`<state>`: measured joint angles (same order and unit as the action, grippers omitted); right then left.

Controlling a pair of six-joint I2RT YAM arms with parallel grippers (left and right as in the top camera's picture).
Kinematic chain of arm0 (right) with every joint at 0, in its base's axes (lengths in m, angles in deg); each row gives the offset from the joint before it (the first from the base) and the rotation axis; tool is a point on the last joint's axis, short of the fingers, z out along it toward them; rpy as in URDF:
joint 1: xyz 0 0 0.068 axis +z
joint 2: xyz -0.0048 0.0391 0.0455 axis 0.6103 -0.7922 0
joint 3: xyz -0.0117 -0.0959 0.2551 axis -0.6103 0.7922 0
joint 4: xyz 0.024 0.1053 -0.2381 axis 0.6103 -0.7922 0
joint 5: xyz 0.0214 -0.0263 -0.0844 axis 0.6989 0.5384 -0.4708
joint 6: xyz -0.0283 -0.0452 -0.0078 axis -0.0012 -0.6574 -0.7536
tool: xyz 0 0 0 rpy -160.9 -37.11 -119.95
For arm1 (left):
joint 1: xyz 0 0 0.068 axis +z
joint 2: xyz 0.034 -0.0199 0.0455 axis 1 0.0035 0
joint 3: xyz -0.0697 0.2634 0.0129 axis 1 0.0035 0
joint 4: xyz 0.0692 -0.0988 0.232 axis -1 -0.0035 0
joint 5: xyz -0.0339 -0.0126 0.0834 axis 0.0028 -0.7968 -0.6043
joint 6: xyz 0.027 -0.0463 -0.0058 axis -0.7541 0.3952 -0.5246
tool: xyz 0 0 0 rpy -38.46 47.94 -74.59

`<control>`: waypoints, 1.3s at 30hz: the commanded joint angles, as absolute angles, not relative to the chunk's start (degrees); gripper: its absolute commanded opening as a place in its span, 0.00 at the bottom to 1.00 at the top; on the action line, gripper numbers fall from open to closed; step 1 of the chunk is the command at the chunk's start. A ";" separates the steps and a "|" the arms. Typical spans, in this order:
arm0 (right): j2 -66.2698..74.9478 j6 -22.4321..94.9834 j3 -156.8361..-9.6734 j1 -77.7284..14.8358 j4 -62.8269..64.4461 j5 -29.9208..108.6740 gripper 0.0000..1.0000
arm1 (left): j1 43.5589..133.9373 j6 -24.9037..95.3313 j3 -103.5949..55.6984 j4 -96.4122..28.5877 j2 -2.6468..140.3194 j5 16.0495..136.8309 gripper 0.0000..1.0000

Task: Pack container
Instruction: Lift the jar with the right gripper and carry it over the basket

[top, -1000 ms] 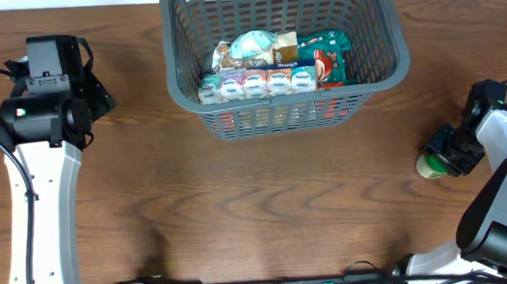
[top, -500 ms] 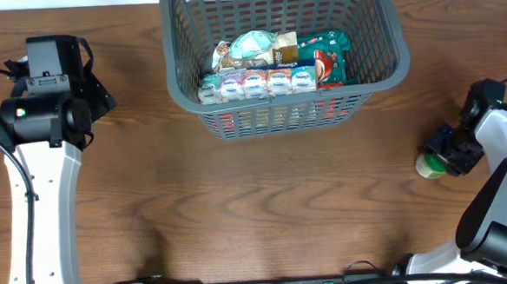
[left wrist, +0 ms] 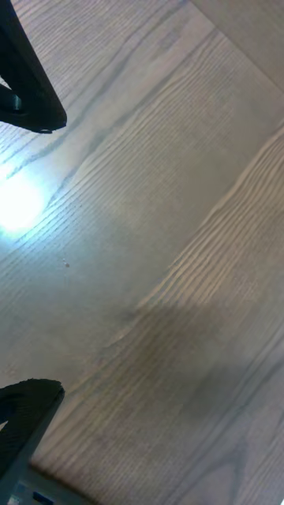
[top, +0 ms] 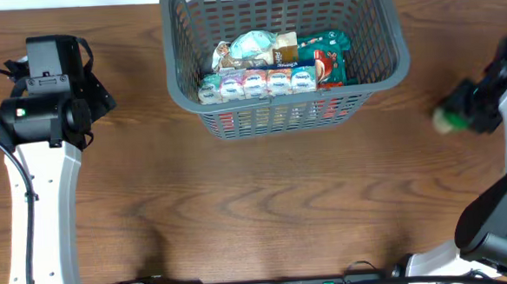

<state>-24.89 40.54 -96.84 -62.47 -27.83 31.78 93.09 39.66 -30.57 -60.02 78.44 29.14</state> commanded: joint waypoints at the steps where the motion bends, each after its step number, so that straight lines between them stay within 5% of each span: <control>1: -22.45 37.48 -108.20 -61.20 -30.74 32.44 0.02 | 93.37 40.19 -30.42 -60.35 78.86 28.40 0.99; 15: -21.00 22.88 -140.68 -40.88 -39.29 34.80 0.02 | 93.37 40.19 -30.42 -60.35 78.86 28.40 0.99; 24: -22.88 20.80 -141.58 -27.11 -39.05 34.14 0.01 | 93.37 40.19 -30.42 -60.35 78.86 28.40 0.99; 39: -36.41 20.58 -141.58 -21.27 -40.12 32.87 0.01 | 93.37 40.19 -30.42 -60.35 78.86 28.40 0.99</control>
<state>-34.40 21.48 -140.57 -22.71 -40.10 33.22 93.09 39.66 -30.57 -59.98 78.44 29.14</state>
